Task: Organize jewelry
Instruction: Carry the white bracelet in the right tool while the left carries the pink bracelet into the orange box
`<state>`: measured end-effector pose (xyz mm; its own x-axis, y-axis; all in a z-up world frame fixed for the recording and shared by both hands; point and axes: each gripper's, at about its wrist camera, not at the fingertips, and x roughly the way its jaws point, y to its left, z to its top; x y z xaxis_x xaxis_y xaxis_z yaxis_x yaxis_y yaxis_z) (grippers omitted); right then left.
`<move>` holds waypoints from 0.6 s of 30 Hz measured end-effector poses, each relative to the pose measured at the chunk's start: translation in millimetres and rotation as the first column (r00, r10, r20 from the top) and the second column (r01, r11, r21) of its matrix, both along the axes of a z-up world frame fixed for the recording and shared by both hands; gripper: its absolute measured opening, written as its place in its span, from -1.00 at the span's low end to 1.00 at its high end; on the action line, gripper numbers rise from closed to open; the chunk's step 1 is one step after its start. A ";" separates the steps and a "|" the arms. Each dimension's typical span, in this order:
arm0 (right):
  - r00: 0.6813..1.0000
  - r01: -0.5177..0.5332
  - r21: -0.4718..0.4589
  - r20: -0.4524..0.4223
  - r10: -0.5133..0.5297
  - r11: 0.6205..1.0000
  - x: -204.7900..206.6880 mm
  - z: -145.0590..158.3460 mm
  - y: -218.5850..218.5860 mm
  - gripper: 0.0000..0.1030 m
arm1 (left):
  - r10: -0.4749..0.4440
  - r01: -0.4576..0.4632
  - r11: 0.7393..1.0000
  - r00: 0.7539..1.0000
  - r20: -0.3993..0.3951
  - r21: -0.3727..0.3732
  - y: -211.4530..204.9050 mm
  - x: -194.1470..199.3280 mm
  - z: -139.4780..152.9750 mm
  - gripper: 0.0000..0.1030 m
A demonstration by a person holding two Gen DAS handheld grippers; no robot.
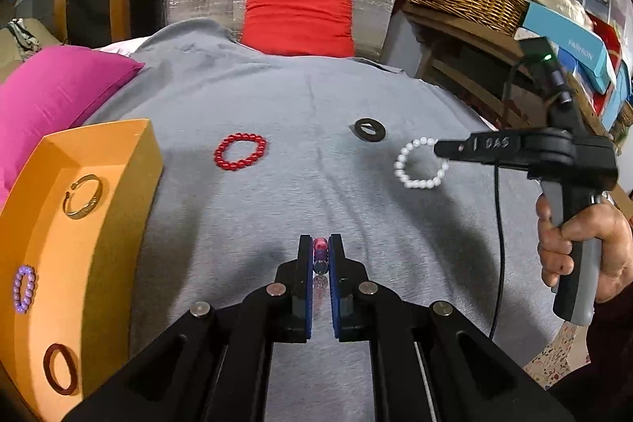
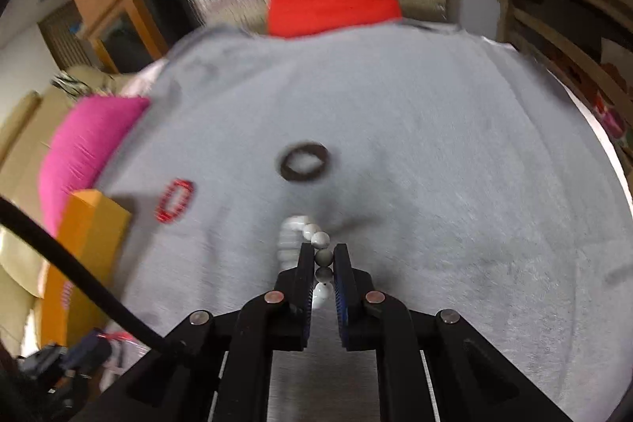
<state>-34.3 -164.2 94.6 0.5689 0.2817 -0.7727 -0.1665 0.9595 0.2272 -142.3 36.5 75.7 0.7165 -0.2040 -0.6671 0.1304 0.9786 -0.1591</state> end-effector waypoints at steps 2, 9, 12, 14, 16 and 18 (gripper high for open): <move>0.999 -0.017 0.025 0.033 0.016 1.000 -5.5 10.1 7.9 -0.79 | 0.008 -0.008 1.000 1.000 0.011 -0.004 6.2 -4.5 5.8 -0.85; 0.985 -0.139 0.101 0.121 0.127 0.985 -22.0 40.4 62.5 -0.79 | 0.054 -0.054 0.999 0.996 0.072 -0.007 38.4 -28.2 39.8 -0.85; 0.962 -0.234 0.152 0.180 0.206 0.960 -36.6 56.0 99.1 -0.79 | 0.091 -0.090 0.996 0.991 0.100 -0.010 60.7 -41.1 56.1 -0.85; 0.944 -0.293 0.183 0.210 0.254 0.938 -45.0 62.6 121.6 -0.79 | 0.126 -0.126 0.992 0.986 0.111 -0.004 78.5 -49.1 64.4 -0.85; 0.918 -0.368 0.209 0.239 0.317 0.906 -56.1 69.7 149.9 -0.79 | 0.170 -0.171 0.985 0.979 0.116 0.001 98.9 -57.0 69.8 -0.85; 0.894 -0.424 0.215 0.252 0.370 0.880 -65.1 71.9 175.9 -0.79 | 0.215 -0.218 0.976 0.970 0.116 0.011 118.8 -64.4 71.2 -0.85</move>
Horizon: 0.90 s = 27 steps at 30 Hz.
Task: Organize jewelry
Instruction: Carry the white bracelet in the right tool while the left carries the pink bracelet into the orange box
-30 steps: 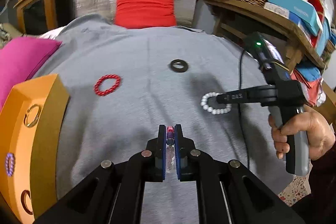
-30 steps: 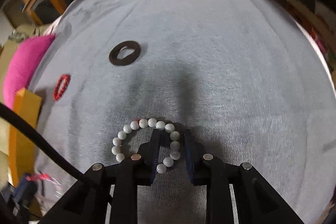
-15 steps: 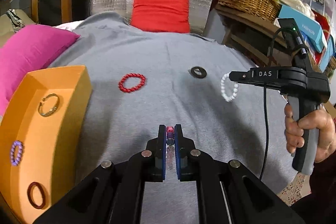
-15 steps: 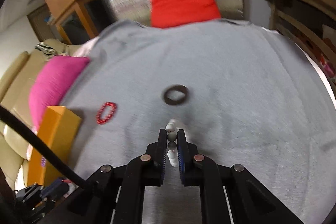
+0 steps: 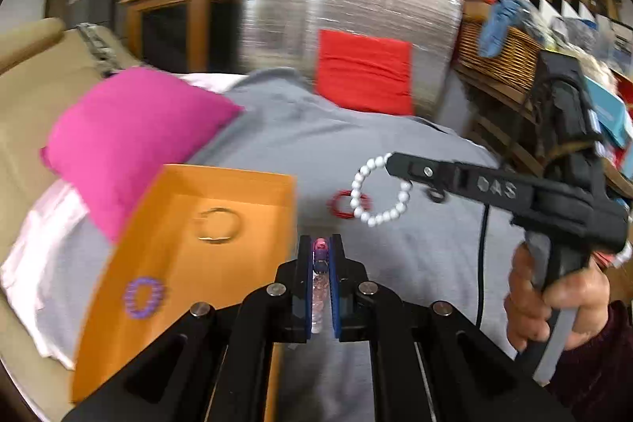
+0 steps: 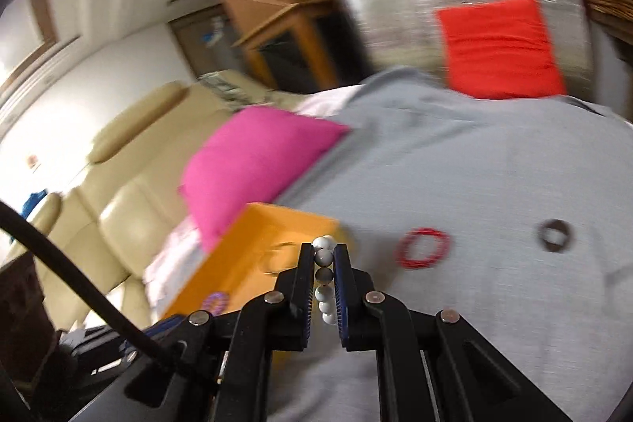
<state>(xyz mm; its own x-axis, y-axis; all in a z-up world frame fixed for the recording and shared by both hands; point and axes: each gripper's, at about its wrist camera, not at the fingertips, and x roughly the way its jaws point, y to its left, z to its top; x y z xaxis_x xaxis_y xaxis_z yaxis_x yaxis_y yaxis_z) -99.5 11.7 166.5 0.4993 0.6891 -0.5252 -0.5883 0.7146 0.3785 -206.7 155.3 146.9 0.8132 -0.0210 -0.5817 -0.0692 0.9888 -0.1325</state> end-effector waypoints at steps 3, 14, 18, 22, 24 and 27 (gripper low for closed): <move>0.997 -0.072 0.004 -0.011 0.072 0.997 -7.9 -4.0 33.3 -0.79 | 0.059 -0.060 0.998 0.997 -0.041 -0.004 27.1 -5.3 -7.0 -0.85; 0.976 -0.173 -0.060 -0.141 0.163 0.983 -9.8 -54.2 119.9 -0.79 | 0.166 -0.166 0.986 0.967 -0.191 0.020 69.6 19.3 -68.0 -0.85; 0.972 -0.167 -0.055 -0.176 0.155 0.984 0.5 -66.7 130.7 -0.79 | 0.189 -0.182 0.982 0.958 -0.216 0.049 75.2 35.9 -81.7 -0.85; 0.968 -0.149 -0.048 -0.212 0.136 0.988 11.0 -73.1 136.0 -0.74 | 0.213 -0.201 0.977 0.948 -0.236 0.077 75.8 43.8 -86.9 -0.85; 0.963 -0.135 -0.030 -0.240 0.124 0.990 18.5 -74.3 134.7 -0.71 | 0.220 -0.203 0.975 0.946 -0.238 0.095 74.5 45.4 -86.6 -0.80; 0.961 -0.108 -0.004 -0.257 0.103 0.994 25.1 -71.0 123.2 -0.42 | 0.223 -0.200 0.973 0.949 -0.223 0.119 71.8 42.1 -81.4 -0.31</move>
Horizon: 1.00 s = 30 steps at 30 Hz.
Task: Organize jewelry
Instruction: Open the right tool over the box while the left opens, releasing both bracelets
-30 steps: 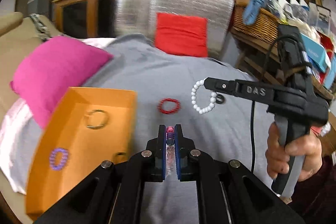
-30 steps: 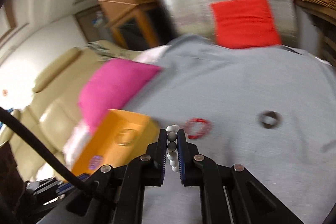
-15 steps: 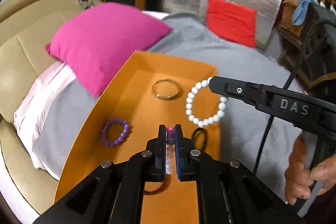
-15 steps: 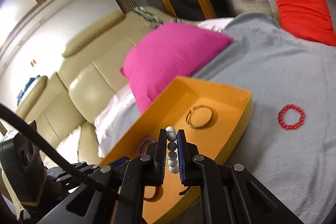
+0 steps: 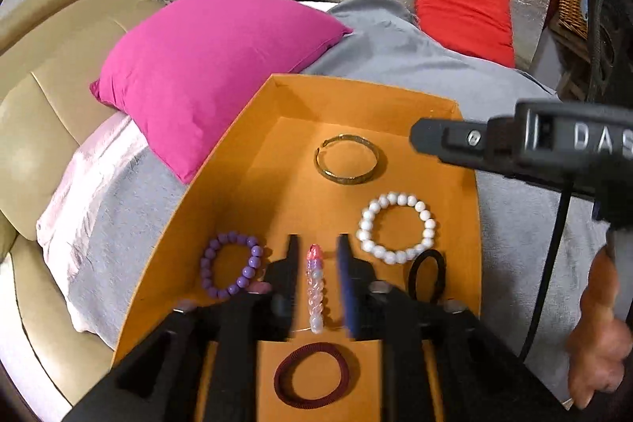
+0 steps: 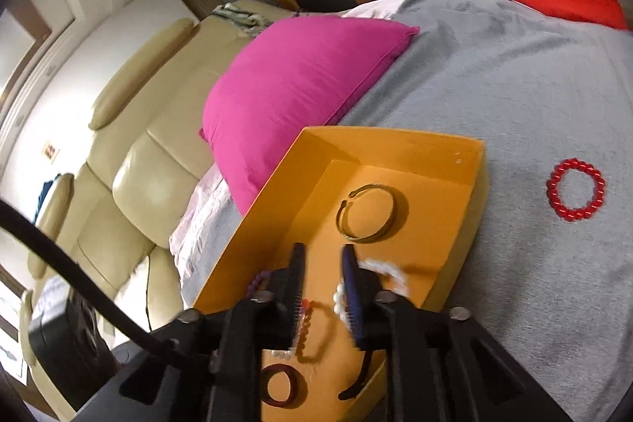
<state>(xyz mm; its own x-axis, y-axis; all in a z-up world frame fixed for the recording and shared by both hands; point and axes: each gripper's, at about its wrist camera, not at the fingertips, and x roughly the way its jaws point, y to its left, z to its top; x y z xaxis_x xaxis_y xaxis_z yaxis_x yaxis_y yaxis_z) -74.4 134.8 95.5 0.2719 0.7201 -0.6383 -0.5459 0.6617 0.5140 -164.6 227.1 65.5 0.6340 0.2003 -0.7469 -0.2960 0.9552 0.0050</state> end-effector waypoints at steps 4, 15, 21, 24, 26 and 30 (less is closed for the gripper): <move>0.998 0.053 0.034 0.026 -0.054 0.998 3.4 11.6 -23.5 -0.40 | 0.010 -0.013 0.998 0.998 0.057 0.059 -6.2 -8.6 14.8 0.10; 0.961 0.266 0.021 0.077 -0.267 0.964 8.4 42.0 -128.4 -0.40 | -0.116 0.093 0.984 0.982 0.150 0.155 -85.6 -11.9 55.8 0.31; 0.908 0.403 -0.046 0.145 -0.393 0.914 -16.8 50.3 -208.3 -0.40 | -0.272 0.246 0.958 0.940 0.207 0.145 -155.1 -20.5 76.2 0.31; 0.866 0.489 -0.037 0.147 -0.479 0.872 -39.4 55.0 -253.9 -0.40 | -0.341 0.314 0.938 0.911 0.232 0.143 -184.2 -33.6 88.4 0.32; 0.830 0.545 -0.029 0.162 -0.534 0.838 -59.6 60.0 -279.5 -0.40 | -0.380 0.354 0.924 0.890 0.251 0.142 -200.7 -46.1 98.6 0.32; 0.762 0.631 0.029 0.169 -0.626 0.776 -115.5 71.0 -327.5 -0.40 | -0.444 0.420 0.896 0.854 0.272 0.144 -227.9 -68.9 115.9 0.33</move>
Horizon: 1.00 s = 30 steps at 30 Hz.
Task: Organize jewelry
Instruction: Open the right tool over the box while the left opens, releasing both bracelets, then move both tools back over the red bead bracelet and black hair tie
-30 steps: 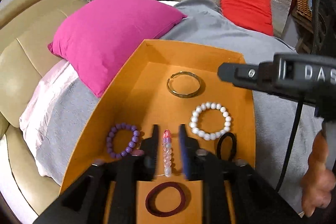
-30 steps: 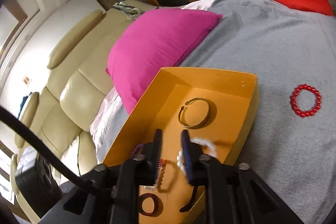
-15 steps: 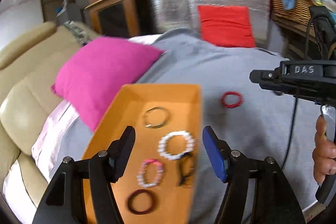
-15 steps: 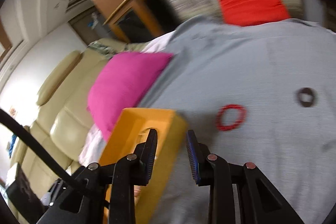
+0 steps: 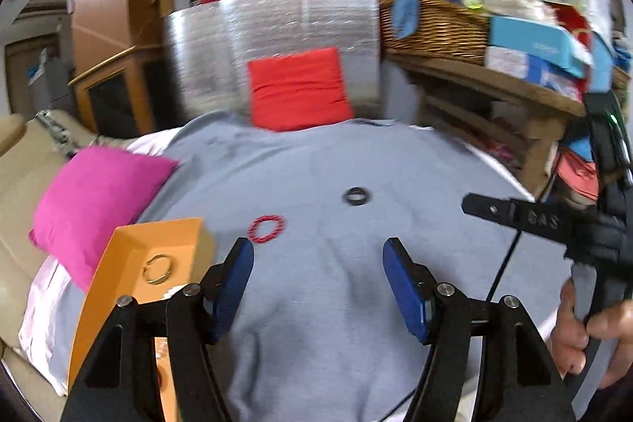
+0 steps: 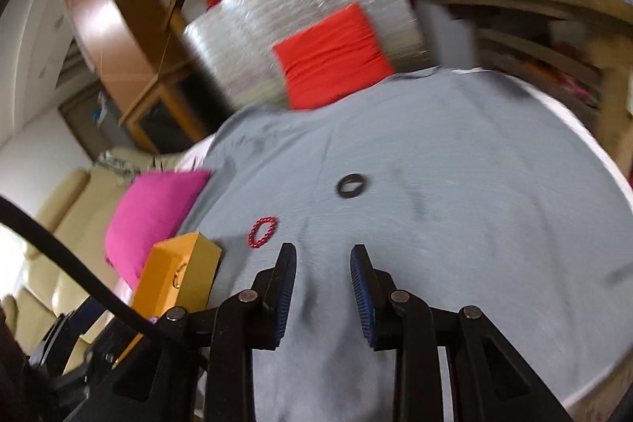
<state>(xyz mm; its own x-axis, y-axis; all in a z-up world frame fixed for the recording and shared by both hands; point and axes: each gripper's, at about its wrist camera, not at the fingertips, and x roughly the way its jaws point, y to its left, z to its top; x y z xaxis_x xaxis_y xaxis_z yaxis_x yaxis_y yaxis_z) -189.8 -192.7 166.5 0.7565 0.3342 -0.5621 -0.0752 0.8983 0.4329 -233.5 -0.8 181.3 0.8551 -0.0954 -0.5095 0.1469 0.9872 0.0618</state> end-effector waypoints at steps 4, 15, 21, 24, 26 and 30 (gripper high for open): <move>0.997 0.078 0.024 0.016 -0.078 0.997 -49.3 11.0 -34.7 -0.40 | -0.068 0.068 0.998 0.997 0.030 -0.008 -26.3 -30.9 19.7 0.37; 0.983 0.150 0.017 0.108 -0.151 0.989 -140.0 92.2 -79.2 -0.10 | -0.184 0.182 0.983 0.975 0.127 0.025 -77.0 -89.7 82.5 0.40; 0.966 0.174 -0.008 0.198 -0.169 0.985 -167.5 129.8 -85.7 0.14 | -0.213 0.210 0.977 0.959 0.190 0.032 -91.2 -108.1 110.5 0.45; 0.961 0.184 0.004 0.208 -0.181 0.983 -174.0 138.9 -90.4 0.14 | -0.224 0.223 0.974 0.953 0.205 0.028 -95.2 -115.9 120.4 0.46; 0.959 0.191 0.001 0.214 -0.187 0.982 -178.2 144.7 -91.8 0.14 | -0.226 0.227 0.974 0.951 0.209 0.021 -94.9 -117.5 124.7 0.46; 0.955 0.196 -0.005 0.227 -0.190 0.981 -182.9 151.6 -92.4 0.14 | -0.220 0.221 0.975 0.950 0.224 0.020 -92.8 -119.8 130.4 0.48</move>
<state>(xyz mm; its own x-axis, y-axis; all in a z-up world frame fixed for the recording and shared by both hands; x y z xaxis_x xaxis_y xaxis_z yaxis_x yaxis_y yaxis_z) -372.7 -285.1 318.1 0.9129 0.1560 -0.3772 0.0086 0.9165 0.3998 -353.3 -93.6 311.8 0.9043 -0.2966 -0.3071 0.3440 0.9322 0.1126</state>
